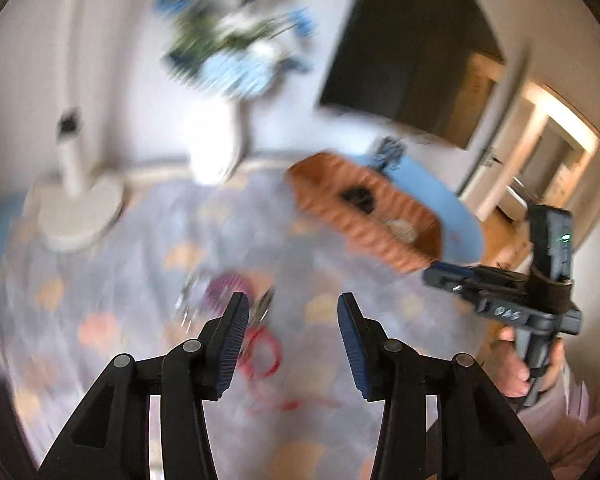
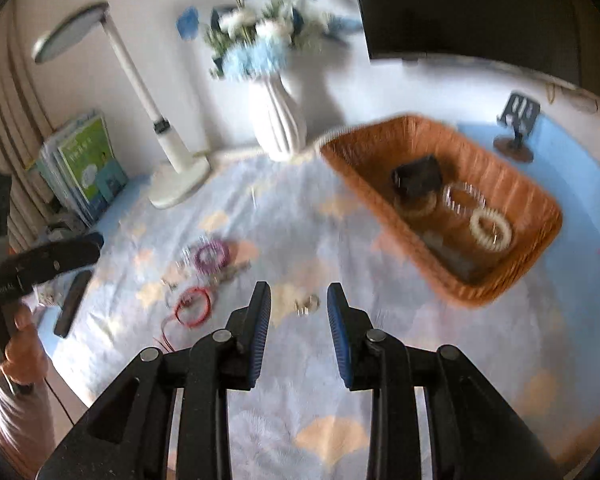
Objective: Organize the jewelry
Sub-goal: 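Grasp the red string bracelet with the left tool while the right tool reaches toward the gold charm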
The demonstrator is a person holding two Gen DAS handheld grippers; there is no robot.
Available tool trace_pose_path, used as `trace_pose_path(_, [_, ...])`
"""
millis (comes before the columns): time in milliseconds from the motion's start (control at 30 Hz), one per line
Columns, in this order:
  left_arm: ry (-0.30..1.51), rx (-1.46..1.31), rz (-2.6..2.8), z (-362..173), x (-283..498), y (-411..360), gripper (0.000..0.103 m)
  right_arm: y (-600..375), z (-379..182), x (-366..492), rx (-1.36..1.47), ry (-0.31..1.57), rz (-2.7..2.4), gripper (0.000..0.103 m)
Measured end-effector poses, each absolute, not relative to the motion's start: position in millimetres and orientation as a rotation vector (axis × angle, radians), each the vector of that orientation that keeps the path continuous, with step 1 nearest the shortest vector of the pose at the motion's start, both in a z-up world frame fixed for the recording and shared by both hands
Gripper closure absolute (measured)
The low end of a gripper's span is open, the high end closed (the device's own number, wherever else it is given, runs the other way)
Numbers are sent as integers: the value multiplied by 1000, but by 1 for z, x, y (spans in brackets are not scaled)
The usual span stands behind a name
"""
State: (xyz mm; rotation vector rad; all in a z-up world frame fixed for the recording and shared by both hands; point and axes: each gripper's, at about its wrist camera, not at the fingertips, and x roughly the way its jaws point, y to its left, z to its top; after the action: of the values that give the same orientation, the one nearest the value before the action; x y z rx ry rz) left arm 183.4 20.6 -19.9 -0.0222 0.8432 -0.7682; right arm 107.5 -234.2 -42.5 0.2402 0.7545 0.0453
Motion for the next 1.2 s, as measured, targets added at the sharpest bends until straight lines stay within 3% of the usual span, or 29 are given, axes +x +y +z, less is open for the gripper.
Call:
trace_pose_path(333, [1055, -124, -695, -119, 198, 19, 55, -226, -85, 113, 235, 864, 2, 71])
trace_pose_path(667, [1037, -112, -661, -128, 202, -3, 57, -234, -108, 119, 266, 904, -8, 71])
trace_pose_path(867, [997, 1, -608, -128, 204, -16, 77, -236, -112, 125, 256, 904, -5, 71])
trace_pose_path(933, [996, 4, -613, -129, 203, -16, 93, -231, -112, 131, 231, 903, 3, 71])
trace_pose_path(1200, [983, 1, -630, -125, 191, -6, 96, -199, -123, 163, 132, 934, 67, 71])
